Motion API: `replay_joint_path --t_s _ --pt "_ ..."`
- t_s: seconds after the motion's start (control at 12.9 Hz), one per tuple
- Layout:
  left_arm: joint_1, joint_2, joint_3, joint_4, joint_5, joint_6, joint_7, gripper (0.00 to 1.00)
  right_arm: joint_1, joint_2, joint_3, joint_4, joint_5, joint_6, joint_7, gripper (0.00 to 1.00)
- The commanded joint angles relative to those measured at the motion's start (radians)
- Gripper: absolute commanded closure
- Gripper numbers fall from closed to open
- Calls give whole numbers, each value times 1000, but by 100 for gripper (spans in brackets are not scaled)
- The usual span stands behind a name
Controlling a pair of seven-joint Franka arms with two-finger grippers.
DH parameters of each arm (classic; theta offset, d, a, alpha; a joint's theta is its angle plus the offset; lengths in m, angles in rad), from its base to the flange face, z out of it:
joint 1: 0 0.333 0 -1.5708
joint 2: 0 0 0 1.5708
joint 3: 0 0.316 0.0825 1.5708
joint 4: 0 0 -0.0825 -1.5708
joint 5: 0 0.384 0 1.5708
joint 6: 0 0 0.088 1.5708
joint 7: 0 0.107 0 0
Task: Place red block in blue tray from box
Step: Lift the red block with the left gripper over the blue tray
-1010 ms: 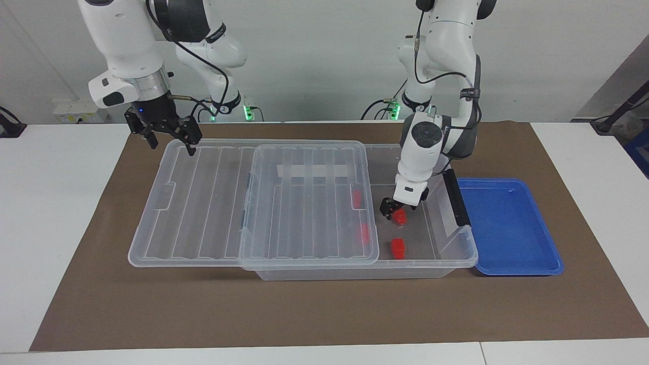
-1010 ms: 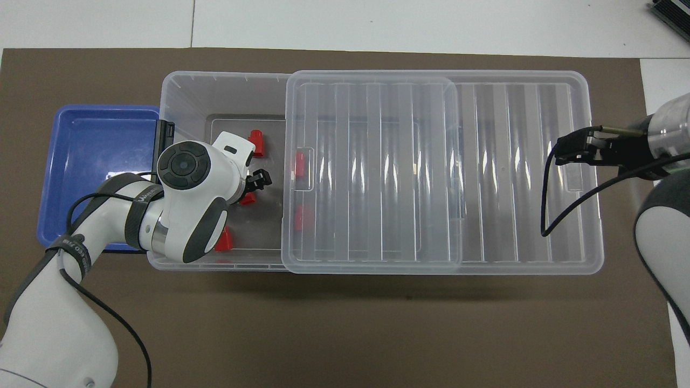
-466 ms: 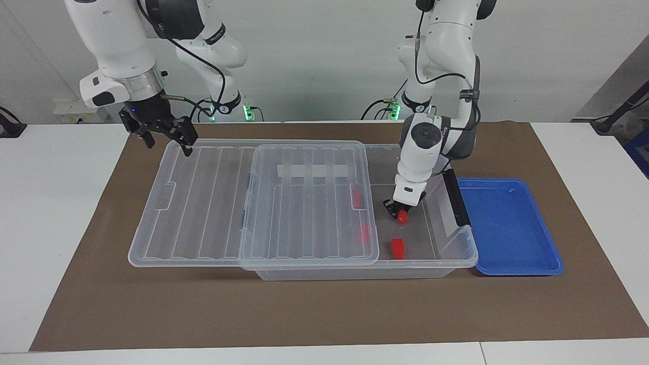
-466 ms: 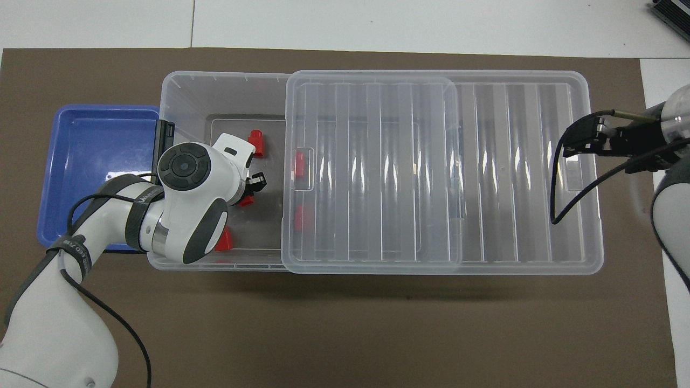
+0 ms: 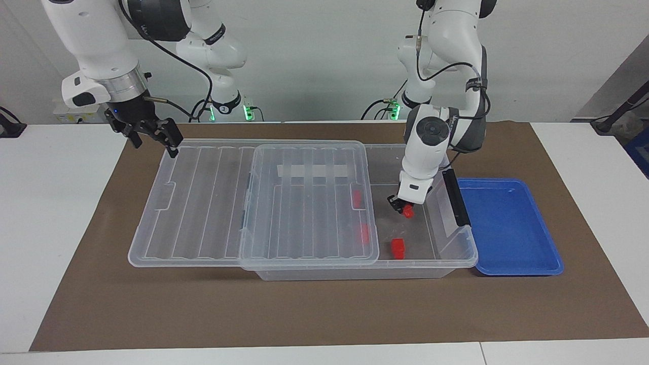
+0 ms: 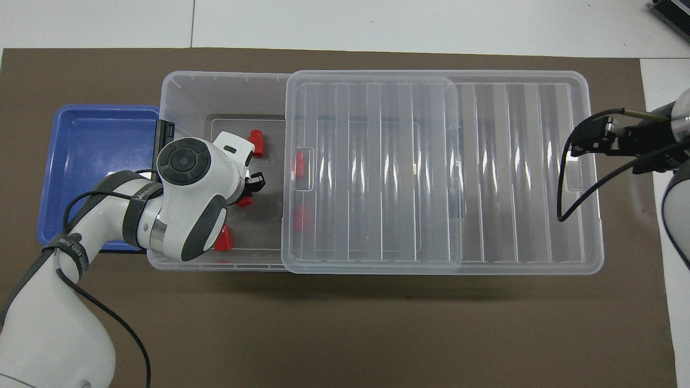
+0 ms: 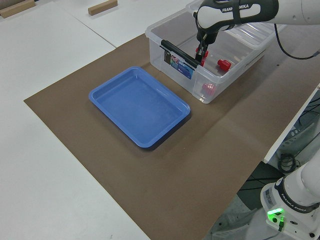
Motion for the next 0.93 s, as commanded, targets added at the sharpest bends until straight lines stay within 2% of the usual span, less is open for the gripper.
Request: replay_joint_path --t_s 0.0,0.16,0.31,0.47,0.62,0.7,0.85 --pt "23 -14 16 120 -38 -177 -4 100 6 -26 0 -1 17 -16 -28 0" --pt "75 -32 13 218 -36 -323 47 100 87 -30 -84 1 6 -30 -32 0" --pt "141 -37 16 318 -42 -467 203 100 99 -30 -100 -1 8 -44 -61 0" --pt "222 -38 16 340 -38 -527 341 100 115 -34 -123 -3 8 -53 -80 0" --pt "273 -48 20 337 -29 -509 496 100 119 -40 -128 -22 8 -59 -107 0" --pt "310 -58 20 311 -32 -450 621 100 119 -49 -138 -32 8 -59 -120 0" --pt "399 -90 19 199 -32 -309 792 100 119 -53 -149 -51 9 -61 -146 0"
